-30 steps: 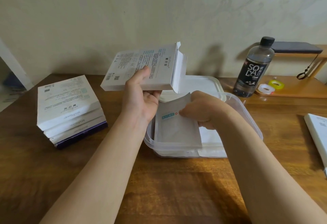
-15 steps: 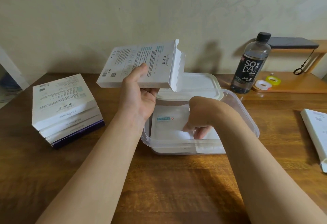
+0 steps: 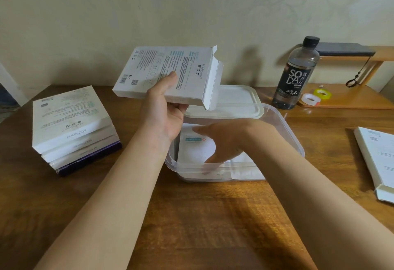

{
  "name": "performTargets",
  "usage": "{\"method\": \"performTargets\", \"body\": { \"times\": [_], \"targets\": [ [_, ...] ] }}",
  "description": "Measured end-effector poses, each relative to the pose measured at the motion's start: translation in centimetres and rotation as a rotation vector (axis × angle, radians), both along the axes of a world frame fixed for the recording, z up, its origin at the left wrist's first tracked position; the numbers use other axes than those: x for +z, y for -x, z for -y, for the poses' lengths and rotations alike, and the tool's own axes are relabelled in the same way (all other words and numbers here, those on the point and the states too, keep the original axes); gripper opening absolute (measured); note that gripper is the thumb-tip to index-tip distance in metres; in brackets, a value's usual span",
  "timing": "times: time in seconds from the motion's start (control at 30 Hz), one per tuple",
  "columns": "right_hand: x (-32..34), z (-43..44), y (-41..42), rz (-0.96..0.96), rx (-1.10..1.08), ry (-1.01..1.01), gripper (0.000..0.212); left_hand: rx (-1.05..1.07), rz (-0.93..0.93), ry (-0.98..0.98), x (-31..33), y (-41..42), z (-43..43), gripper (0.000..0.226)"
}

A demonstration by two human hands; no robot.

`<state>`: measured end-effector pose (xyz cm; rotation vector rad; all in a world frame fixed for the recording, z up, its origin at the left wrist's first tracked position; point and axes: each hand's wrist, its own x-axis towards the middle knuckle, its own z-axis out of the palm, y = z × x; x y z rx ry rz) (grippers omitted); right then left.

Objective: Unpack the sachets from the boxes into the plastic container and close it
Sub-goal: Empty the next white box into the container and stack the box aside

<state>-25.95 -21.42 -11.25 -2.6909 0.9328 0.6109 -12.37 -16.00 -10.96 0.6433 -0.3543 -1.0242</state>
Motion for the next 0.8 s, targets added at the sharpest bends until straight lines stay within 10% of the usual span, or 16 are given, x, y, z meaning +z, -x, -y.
{"method": "performTargets", "body": {
  "times": [0.8],
  "targets": [
    [-0.2,0.1,1.1,-0.045,0.163,0.056,0.094,-0.021,0.065,0.009,0.0,0.1,0.1,0.025]
  ]
}}
